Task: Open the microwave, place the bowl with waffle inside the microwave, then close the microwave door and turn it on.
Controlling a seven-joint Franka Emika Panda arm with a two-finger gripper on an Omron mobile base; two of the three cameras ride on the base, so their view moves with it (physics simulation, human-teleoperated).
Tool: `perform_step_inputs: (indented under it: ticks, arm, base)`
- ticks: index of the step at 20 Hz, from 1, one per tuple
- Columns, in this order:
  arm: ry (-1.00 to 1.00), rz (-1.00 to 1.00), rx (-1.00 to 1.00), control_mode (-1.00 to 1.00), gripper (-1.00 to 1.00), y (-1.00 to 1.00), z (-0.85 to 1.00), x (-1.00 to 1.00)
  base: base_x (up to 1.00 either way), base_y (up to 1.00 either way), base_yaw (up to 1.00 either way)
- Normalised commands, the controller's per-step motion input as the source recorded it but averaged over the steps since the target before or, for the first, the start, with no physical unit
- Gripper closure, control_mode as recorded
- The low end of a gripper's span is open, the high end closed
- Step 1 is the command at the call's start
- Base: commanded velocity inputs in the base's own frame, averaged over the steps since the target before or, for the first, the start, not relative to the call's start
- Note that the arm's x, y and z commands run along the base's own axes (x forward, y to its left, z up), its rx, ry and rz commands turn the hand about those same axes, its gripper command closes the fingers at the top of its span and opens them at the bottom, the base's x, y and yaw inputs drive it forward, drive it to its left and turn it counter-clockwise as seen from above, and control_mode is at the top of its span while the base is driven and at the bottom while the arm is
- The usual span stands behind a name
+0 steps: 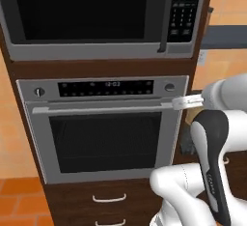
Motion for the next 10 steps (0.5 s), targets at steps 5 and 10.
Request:
perform_step_inputs:
  ticks: [5,10]
  arm:
    - [0.00,0.00,0.00,1.00,-1.00,0.00,0.00,0.00]
    - [0.00,0.00,0.00,1.00,-1.00,0.00,0.00,0.00]
  base:
    - [-0.24,-0.54,0.32]
    - [-0.09,-0.18,0.17]
